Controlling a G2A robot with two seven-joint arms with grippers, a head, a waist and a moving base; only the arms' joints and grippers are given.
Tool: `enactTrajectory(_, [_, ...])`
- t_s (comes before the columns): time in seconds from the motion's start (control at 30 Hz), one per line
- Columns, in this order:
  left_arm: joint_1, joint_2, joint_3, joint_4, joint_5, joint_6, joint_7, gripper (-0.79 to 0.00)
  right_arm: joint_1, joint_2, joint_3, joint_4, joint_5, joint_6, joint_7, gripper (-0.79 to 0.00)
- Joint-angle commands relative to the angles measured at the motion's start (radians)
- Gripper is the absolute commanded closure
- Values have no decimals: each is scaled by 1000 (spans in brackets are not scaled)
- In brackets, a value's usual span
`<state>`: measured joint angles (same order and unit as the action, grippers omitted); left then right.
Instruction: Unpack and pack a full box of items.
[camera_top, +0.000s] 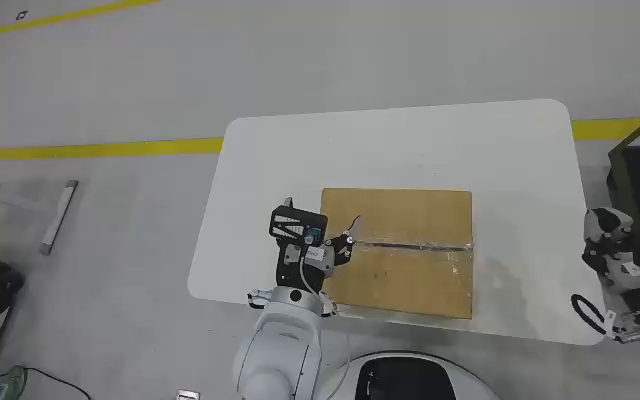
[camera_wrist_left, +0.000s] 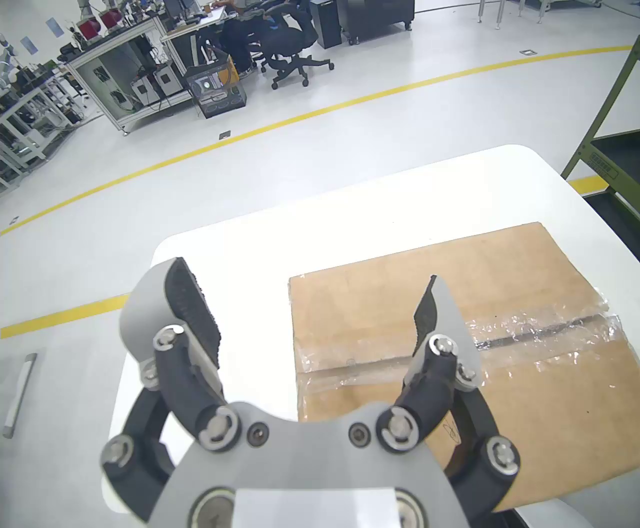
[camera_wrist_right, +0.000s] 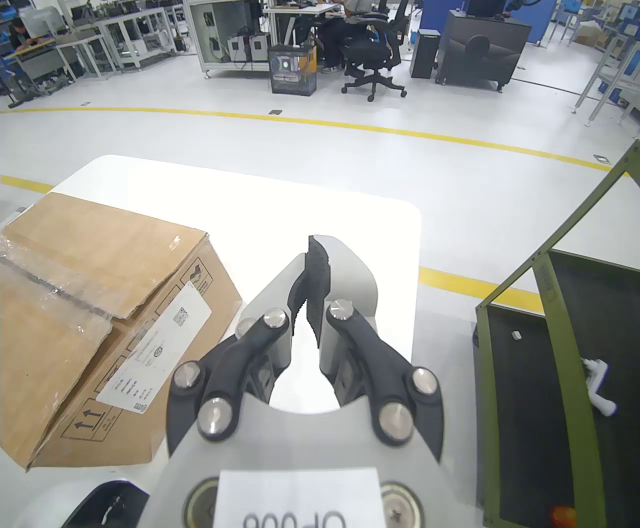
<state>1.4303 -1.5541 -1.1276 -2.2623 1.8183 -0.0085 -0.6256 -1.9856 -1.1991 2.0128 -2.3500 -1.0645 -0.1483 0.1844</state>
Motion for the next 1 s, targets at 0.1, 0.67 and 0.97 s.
enactTrajectory(0.1, [0, 0, 0, 0, 0, 0, 0, -785, 0, 0, 0, 0, 0, 0, 0, 0])
enactTrajectory(0.67, [0, 0, 0, 0, 0, 0, 0, -785, 0, 0, 0, 0, 0, 0, 0, 0])
enactTrajectory(0.97, [0, 0, 0, 0, 0, 0, 0, -785, 10, -2, -4, 16, -5, 3, 2, 0])
